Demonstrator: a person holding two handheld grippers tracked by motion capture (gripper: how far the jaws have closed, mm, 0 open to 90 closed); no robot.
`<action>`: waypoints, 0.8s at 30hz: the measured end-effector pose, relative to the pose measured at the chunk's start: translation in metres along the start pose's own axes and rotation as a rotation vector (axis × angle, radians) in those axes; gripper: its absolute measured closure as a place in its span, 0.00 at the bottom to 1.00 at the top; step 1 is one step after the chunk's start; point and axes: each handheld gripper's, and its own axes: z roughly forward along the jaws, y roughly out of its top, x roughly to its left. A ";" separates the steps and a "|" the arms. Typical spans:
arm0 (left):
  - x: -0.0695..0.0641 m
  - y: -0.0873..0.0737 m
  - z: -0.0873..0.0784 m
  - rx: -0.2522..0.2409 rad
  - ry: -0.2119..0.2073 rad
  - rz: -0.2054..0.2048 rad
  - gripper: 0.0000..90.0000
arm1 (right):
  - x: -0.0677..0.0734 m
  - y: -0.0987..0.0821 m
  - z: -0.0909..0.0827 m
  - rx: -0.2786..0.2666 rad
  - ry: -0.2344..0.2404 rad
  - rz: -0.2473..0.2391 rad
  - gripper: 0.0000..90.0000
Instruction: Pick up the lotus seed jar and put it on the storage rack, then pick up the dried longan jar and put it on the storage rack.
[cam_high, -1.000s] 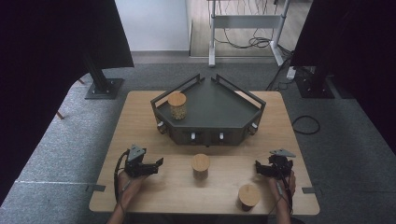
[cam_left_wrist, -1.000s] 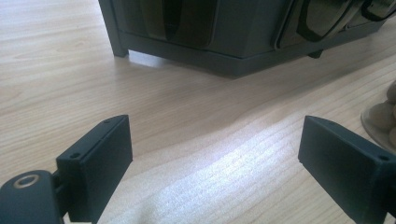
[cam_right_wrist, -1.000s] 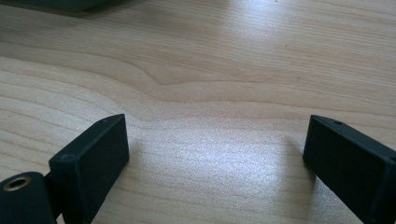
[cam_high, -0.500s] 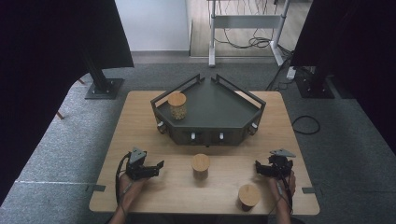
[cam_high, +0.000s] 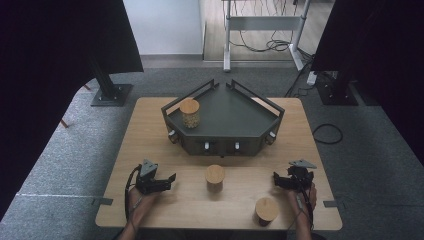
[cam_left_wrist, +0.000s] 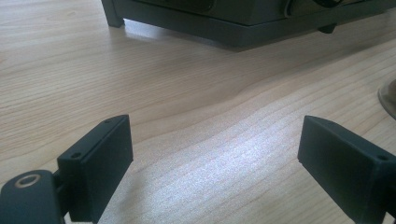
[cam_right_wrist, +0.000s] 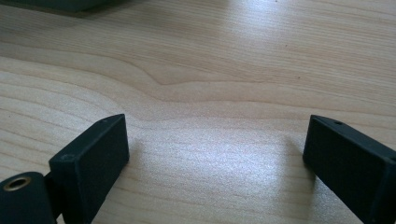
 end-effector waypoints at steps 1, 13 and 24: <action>0.000 0.000 0.000 -0.002 0.000 -0.002 0.11 | 0.000 0.000 0.000 0.000 0.000 0.000 0.07; -0.005 0.000 -0.001 0.005 0.015 0.012 0.11 | -0.001 -0.002 -0.002 -0.012 0.018 -0.014 0.04; -0.011 0.004 0.001 0.037 0.039 0.030 0.10 | 0.005 -0.002 -0.013 -0.067 0.031 -0.030 0.04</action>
